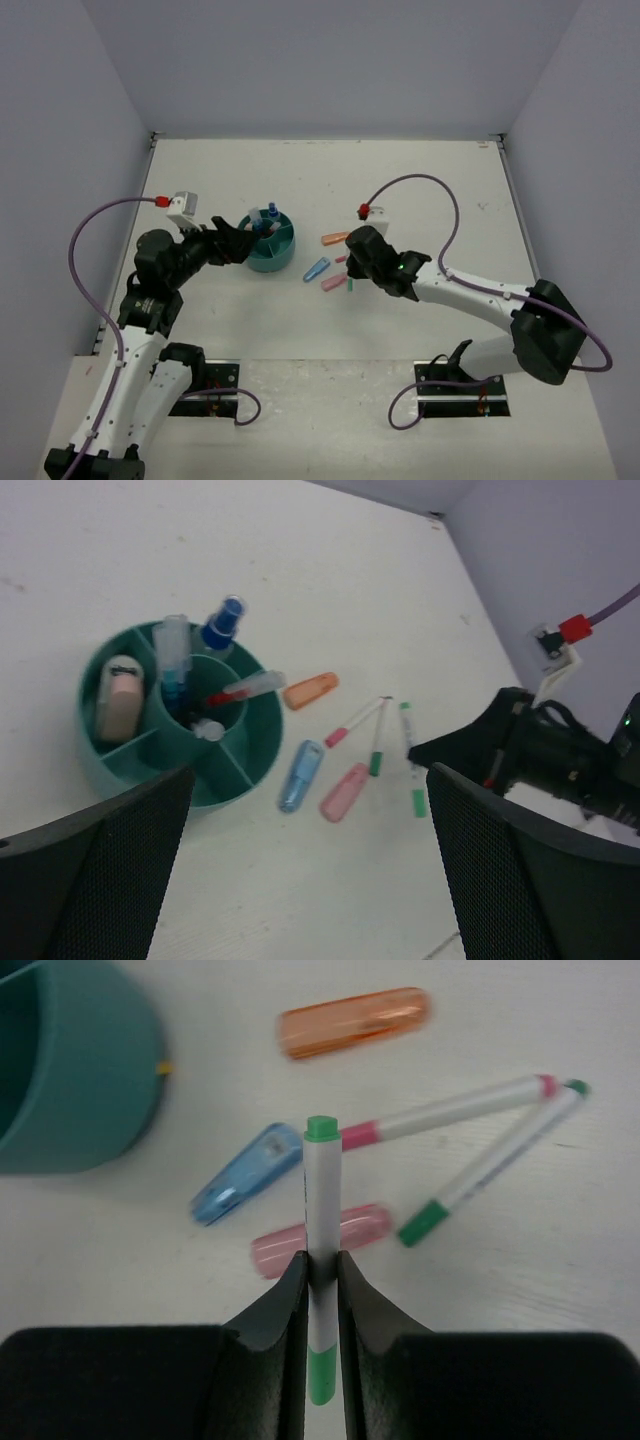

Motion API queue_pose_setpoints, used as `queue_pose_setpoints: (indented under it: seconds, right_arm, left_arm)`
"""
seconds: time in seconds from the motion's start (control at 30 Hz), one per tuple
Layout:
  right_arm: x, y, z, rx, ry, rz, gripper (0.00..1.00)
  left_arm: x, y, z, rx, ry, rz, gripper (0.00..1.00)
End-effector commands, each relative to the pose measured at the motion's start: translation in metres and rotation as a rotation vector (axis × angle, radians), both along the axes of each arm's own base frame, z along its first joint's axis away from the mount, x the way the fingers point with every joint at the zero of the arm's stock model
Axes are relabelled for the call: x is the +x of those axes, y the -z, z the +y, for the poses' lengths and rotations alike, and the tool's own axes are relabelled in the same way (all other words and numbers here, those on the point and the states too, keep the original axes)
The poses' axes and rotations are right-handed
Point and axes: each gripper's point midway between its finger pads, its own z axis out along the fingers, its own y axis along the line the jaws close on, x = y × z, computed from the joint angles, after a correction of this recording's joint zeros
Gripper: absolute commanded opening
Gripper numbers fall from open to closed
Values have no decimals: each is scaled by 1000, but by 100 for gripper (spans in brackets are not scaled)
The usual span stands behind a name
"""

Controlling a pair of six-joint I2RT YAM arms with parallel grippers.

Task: Sort the stationery into containers
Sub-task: Pick up the pen from the center of the board.

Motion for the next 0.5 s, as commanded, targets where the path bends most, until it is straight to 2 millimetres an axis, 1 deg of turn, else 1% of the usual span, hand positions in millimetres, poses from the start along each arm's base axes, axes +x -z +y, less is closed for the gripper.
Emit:
queue_pose_setpoints:
  seconds: [0.0, 0.03, 0.1, 0.17, 0.2, 0.27, 0.37, 0.47]
  right_arm:
    - [-36, -99, 92, 120, -475, -422, 0]
    - [-56, -116, 108, 187, -556, -465, 0]
    - [-86, -144, 126, 303, -703, -538, 0]
    - [-100, -160, 132, 367, -773, -578, 0]
    - [-103, -165, 133, 384, -784, -590, 0]
    - [-104, -175, 134, 400, -795, -603, 0]
    - [-106, -181, 136, 405, -805, -606, 0]
    - [-108, -187, 133, 423, -804, -618, 0]
  left_arm:
    - [-16, -39, -49, -232, 306, -97, 100]
    - [-20, -40, -54, -253, 339, -97, 100]
    - [-29, -43, -66, -275, 398, -107, 100]
    - [-41, -45, -79, -279, 463, -119, 99]
    - [-42, -45, -81, -276, 470, -123, 99]
    - [-51, -45, -88, -280, 520, -130, 96]
    - [-61, -43, -93, -313, 562, -130, 93]
    - [-68, -45, -95, -341, 592, -145, 85]
